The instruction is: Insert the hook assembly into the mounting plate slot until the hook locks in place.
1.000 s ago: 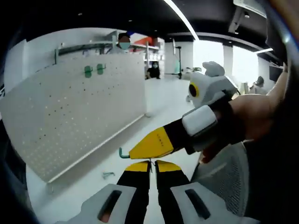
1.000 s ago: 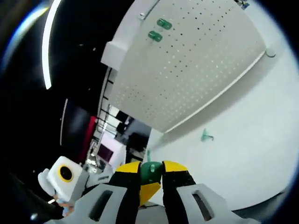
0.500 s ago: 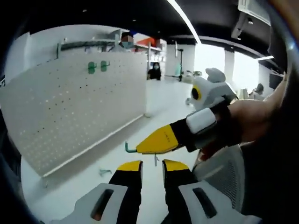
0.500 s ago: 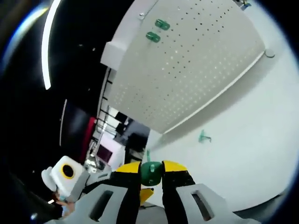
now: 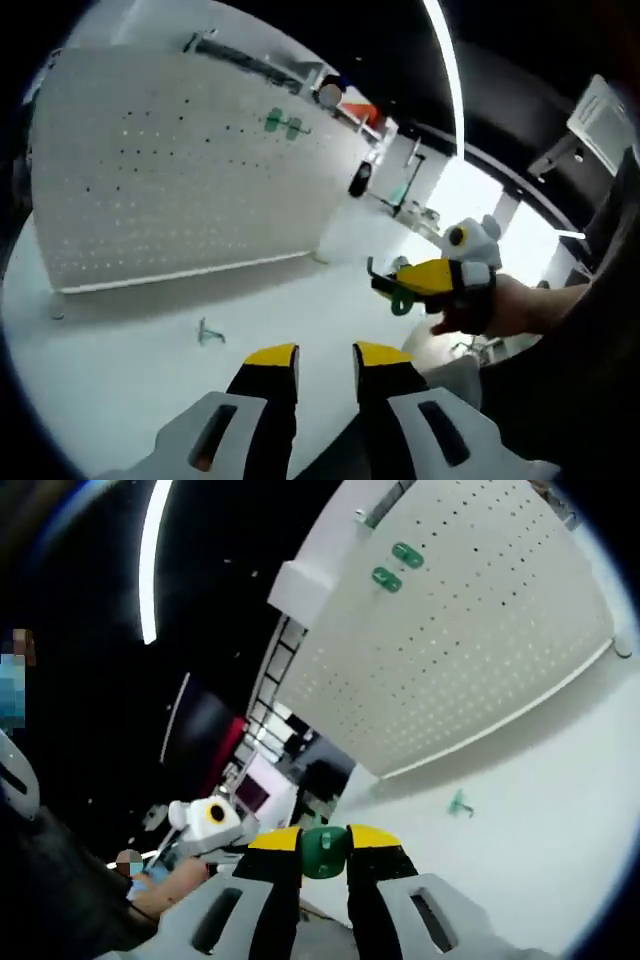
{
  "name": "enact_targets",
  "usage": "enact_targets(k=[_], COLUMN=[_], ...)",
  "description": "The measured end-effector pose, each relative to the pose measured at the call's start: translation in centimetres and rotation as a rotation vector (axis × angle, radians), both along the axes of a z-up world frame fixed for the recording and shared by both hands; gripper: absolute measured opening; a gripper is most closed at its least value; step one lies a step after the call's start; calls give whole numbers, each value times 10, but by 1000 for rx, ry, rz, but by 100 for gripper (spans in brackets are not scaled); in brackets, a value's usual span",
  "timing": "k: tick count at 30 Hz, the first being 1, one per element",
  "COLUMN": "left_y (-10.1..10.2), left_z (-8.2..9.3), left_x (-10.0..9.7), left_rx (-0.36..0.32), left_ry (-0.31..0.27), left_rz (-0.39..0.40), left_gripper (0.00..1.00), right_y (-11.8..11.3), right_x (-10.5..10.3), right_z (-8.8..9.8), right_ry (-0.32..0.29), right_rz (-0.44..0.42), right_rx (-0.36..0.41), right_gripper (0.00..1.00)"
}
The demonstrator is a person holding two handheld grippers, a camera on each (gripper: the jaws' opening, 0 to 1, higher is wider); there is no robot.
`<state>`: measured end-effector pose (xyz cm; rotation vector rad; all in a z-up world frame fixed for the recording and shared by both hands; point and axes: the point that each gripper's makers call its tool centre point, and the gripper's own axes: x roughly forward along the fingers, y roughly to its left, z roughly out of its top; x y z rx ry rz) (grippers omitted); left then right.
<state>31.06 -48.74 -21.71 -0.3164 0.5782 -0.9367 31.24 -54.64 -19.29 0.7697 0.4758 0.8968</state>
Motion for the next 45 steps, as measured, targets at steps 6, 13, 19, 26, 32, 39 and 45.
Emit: enact_targets(k=[6, 13, 19, 26, 32, 39, 45], left_y=[-14, -33, -34, -36, -38, -36, -38], left_z=[25, 41, 49, 54, 59, 63, 63], left_x=[-1, -14, -18, -27, -29, -32, -27], left_rx=[-130, -233, -300, -370, -436, -485, -436], left_ry=[13, 38, 63, 110, 150, 224, 201], left_rz=[-56, -158, -182, -224, -231, -243, -229], left_gripper=[21, 19, 14, 7, 5, 3, 2], right_y=[8, 17, 21, 24, 26, 28, 27], right_x=[-10, -21, -29, -35, -38, -41, -37], right_z=[10, 16, 17, 22, 28, 33, 31], right_ry=[-18, -37, -40, -44, -54, -62, -95], right_rz=[66, 128, 172, 215, 238, 257, 242], right_rx=[43, 66, 81, 105, 128, 142, 109], right_gripper=[15, 15, 15, 15, 15, 16, 16])
